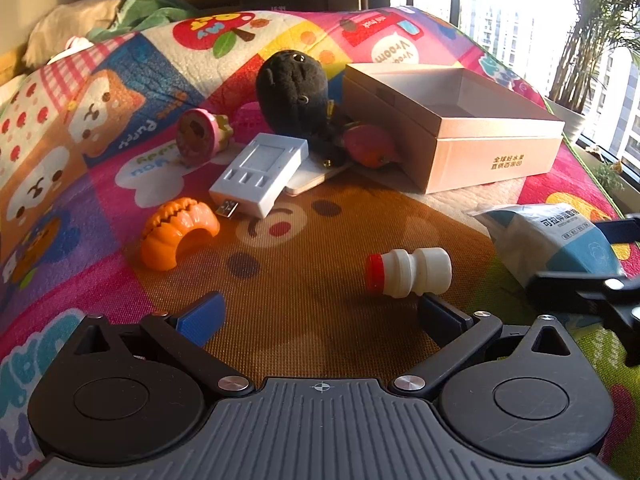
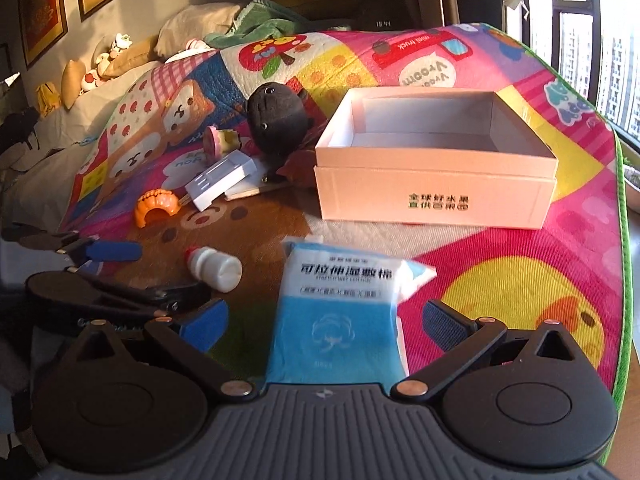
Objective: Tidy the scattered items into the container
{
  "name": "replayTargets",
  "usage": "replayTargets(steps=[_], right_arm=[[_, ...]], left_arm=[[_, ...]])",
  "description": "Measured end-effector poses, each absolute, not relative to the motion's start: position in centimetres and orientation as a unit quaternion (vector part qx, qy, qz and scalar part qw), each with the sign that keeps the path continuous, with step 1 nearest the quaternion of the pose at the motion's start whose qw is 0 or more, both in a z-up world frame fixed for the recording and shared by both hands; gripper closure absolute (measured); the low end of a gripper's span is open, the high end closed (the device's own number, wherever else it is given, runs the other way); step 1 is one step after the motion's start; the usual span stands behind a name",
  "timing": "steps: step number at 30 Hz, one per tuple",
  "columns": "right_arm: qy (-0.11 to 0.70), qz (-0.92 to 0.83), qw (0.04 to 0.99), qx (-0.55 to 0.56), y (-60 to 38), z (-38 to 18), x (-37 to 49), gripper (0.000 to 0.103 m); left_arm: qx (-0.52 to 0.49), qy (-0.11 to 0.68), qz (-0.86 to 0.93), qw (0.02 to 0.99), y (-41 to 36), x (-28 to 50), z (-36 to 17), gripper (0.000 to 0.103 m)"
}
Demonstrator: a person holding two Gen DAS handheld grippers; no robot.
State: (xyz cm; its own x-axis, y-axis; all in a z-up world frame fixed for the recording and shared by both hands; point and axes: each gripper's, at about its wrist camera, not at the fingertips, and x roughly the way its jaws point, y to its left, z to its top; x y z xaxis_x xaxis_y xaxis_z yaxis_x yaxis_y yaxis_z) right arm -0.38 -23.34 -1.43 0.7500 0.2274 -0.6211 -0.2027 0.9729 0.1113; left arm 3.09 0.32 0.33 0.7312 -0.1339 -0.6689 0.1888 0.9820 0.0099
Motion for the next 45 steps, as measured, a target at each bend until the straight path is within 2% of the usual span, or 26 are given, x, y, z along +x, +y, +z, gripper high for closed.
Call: replayTargets(steps=[1, 3, 5, 12, 16, 22, 25, 26, 27, 29, 32, 36, 40, 45], right_arm=[[0.329, 0.116, 0.937, 0.007, -23.1, -1.5, -0.2, 0.002], [0.324, 0.122, 0.938, -0.029, -22.3, -1.6, 0.2, 0.013], [0.33, 0.127, 0.933, -0.061, -21.7, -1.7, 0.6, 0.044], [0.338, 0.098, 0.935, -0.038, -24.3, -1.6, -0.6, 0.047], [0.336, 0.068, 0.939, -0.026, -26.3, -1.7, -2.5, 0.047], [0.337, 0.041, 0.94, -0.017, -27.5, -1.8, -3.5, 0.046], [0.335, 0.043, 0.941, -0.019, -27.5, -1.9, -3.5, 0.042], [0.335, 0.044, 0.941, -0.018, -27.5, -1.9, -3.4, 0.04], [0.334, 0.045, 0.941, -0.017, -27.5, -2.0, -3.4, 0.038], [0.334, 0.045, 0.941, -0.015, -27.5, -2.0, -3.2, 0.037], [0.333, 0.046, 0.942, -0.015, -27.4, -2.0, -2.9, 0.037], [0.331, 0.049, 0.942, -0.02, -27.2, -2.0, -2.6, 0.037], [0.338, 0.056, 0.939, -0.025, -27.0, -1.7, -2.7, 0.046], [0.33, 0.054, 0.942, -0.035, -27.2, -0.8, -4.4, 0.047]], left_arm=[[0.039, 0.356, -0.087, 0.93, 0.3, 3.1, 0.3, 0.0], [0.038, 0.356, -0.087, 0.93, 0.3, 3.1, 0.3, 0.0], [0.038, 0.356, -0.087, 0.93, 0.3, 3.1, 0.3, 0.0], [0.044, 0.355, -0.085, 0.93, 0.0, 3.0, 0.6, 0.0], [0.006, 0.348, -0.136, 0.928, -1.0, 2.9, 1.2, 0.0], [0.048, 0.332, -0.139, 0.932, -4.0, 4.0, 1.2, 0.0], [0.052, 0.329, -0.138, 0.933, -4.2, 4.4, 1.3, 0.002], [0.052, 0.33, -0.136, 0.933, -4.1, 4.5, 1.3, 0.005], [0.051, 0.331, -0.135, 0.932, -4.0, 4.6, 1.2, 0.016], [0.048, 0.338, -0.134, 0.93, -3.7, 4.7, 1.0, 0.027], [0.045, 0.332, -0.139, 0.932, -3.3, 4.1, 0.9, 0.032], [0.041, 0.325, -0.151, 0.933, -3.2, 3.7, 1.0, 0.052], [0.045, 0.321, -0.158, 0.933, -3.2, 3.0, 1.3, 0.054], [0.044, 0.302, -0.179, 0.935, -3.1, 0.7, 2.7, 0.054]])
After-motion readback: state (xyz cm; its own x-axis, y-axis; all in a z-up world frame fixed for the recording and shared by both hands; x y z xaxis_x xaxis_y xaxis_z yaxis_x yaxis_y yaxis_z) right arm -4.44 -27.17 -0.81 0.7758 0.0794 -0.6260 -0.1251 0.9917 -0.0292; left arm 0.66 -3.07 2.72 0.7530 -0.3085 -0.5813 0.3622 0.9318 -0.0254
